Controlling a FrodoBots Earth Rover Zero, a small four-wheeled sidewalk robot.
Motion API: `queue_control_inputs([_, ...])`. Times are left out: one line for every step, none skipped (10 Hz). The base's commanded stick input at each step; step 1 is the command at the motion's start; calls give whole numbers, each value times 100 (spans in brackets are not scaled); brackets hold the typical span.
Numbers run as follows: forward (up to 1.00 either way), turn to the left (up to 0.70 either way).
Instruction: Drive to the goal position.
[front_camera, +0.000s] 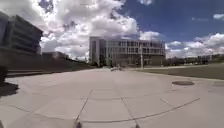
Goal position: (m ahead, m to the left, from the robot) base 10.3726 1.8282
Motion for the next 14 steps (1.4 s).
queue_control_inputs([70,0])
queue_control_inputs([70,0])
queue_control_inputs([70,0])
queue_control_inputs([70,0])
queue_control_inputs([70,0])
queue_control_inputs([70,0])
queue_control_inputs([70,0])
queue_control_inputs([70,0])
queue_control_inputs([70,0])
queue_control_inputs([70,0])
queue_control_inputs([70,-3])
queue_control_inputs([70,-7])
queue_control_inputs([70,-9])
queue_control_inputs([70,-5])
